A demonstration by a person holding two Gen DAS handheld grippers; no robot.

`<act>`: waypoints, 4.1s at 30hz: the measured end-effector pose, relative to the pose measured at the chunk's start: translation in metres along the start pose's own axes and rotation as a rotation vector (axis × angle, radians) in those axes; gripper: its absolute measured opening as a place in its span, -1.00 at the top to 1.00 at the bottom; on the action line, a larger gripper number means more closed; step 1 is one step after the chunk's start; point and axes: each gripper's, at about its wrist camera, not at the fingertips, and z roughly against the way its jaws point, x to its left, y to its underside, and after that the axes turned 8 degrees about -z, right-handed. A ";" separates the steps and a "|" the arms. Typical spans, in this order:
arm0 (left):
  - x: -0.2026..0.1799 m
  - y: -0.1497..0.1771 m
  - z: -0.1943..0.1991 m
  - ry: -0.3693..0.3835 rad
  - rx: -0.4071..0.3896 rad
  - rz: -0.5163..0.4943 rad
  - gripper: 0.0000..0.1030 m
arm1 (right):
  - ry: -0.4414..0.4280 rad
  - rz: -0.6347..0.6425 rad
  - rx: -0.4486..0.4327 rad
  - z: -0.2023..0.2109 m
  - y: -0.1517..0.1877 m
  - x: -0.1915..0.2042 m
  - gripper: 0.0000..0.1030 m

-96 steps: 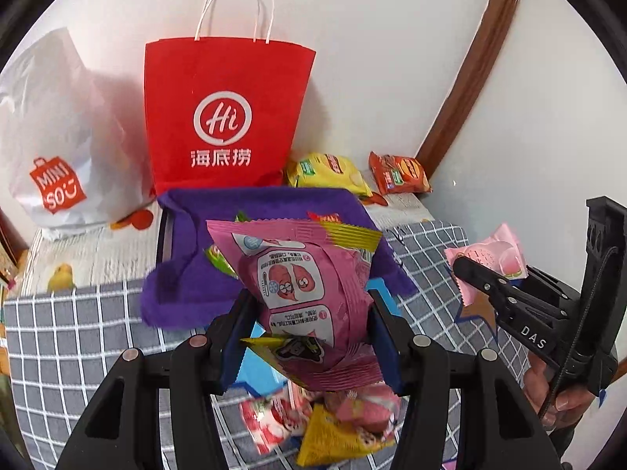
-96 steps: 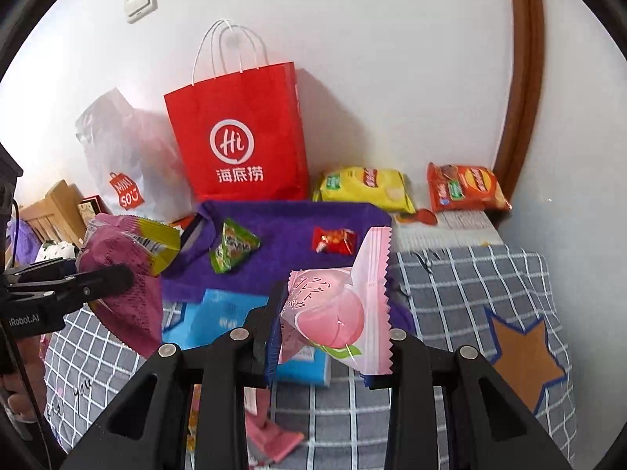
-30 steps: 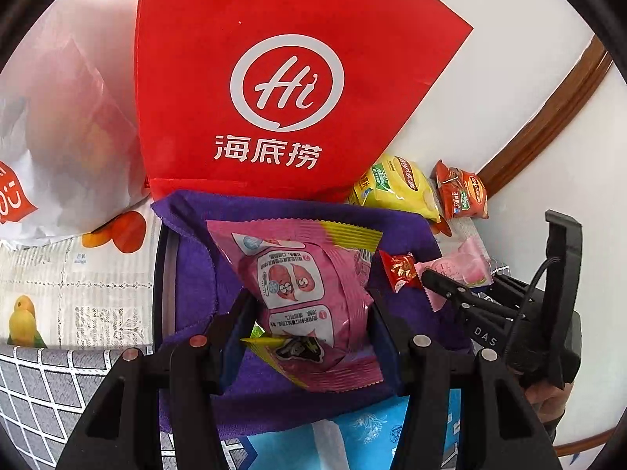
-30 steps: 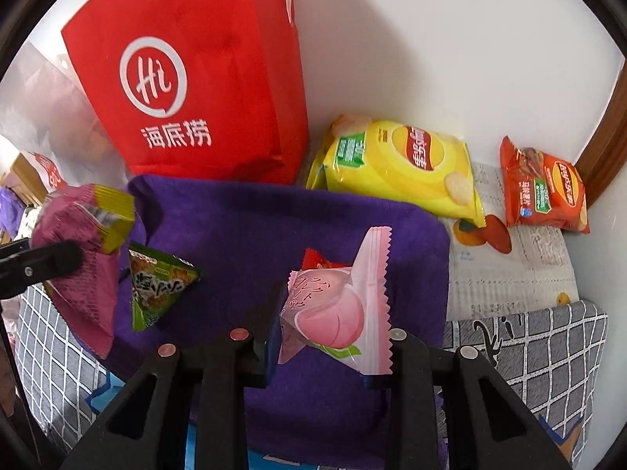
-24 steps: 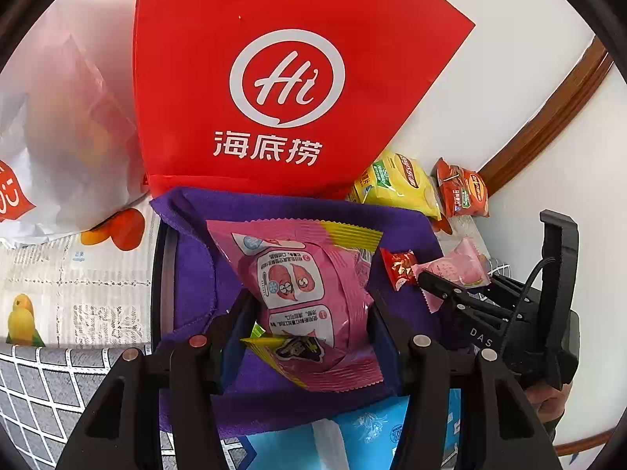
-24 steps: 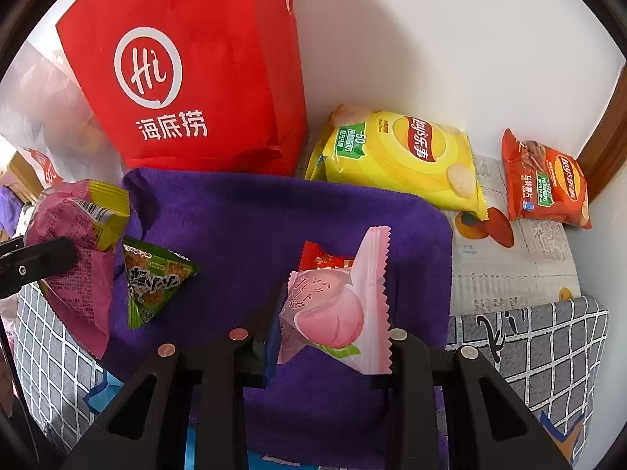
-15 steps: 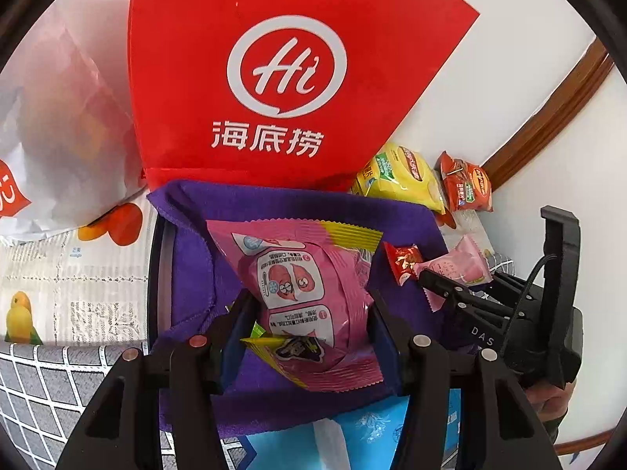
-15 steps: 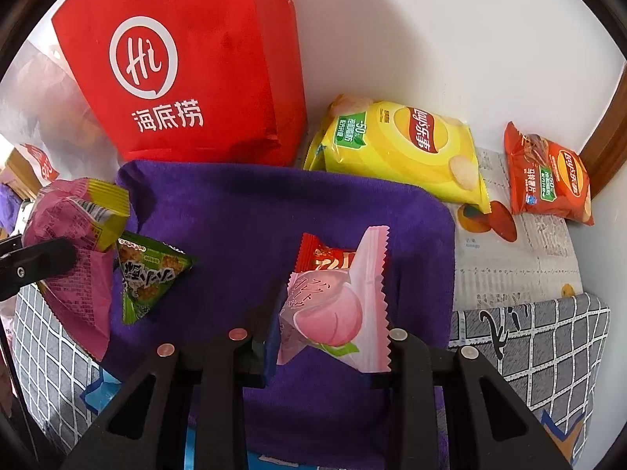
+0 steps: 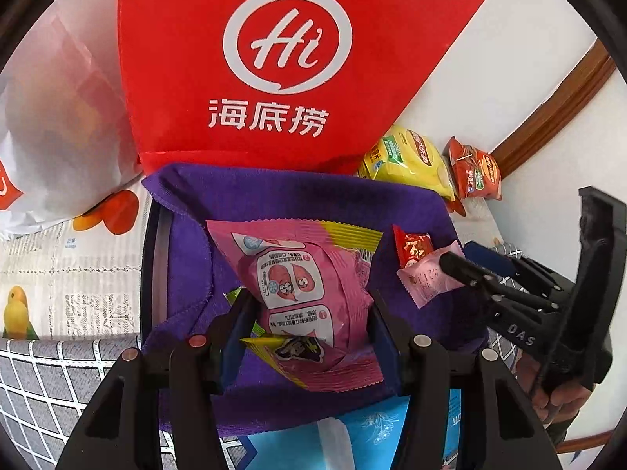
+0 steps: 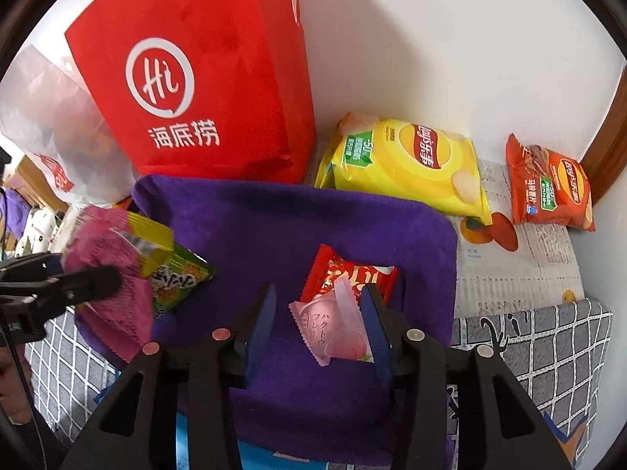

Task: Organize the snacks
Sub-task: 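Lower the peach candy onto the towel and open the right tool while the left tool holds the pink bag, then open the left tool to drop the pink snack bag onto the towel, then move both open tools down to the snack pile on the bed, then grasp the pink bear-print candy stick with the right tool while the left tool approaches the lychee bag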

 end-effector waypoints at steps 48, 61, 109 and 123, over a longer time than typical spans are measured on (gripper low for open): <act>-0.027 0.005 0.065 0.091 -0.118 -0.060 -0.59 | 0.004 -0.141 -0.221 0.111 0.043 -0.003 0.09; -0.039 0.020 0.130 0.090 -0.219 -0.111 -0.59 | 0.036 -0.169 -0.143 0.145 0.118 -0.001 0.09; -0.038 0.191 0.033 -0.059 0.096 -0.026 -0.59 | 0.025 -0.142 -0.086 0.155 0.273 -0.061 0.70; -0.022 0.202 0.033 -0.067 0.086 0.049 -0.17 | -0.062 0.042 -0.073 0.112 0.242 -0.042 -0.05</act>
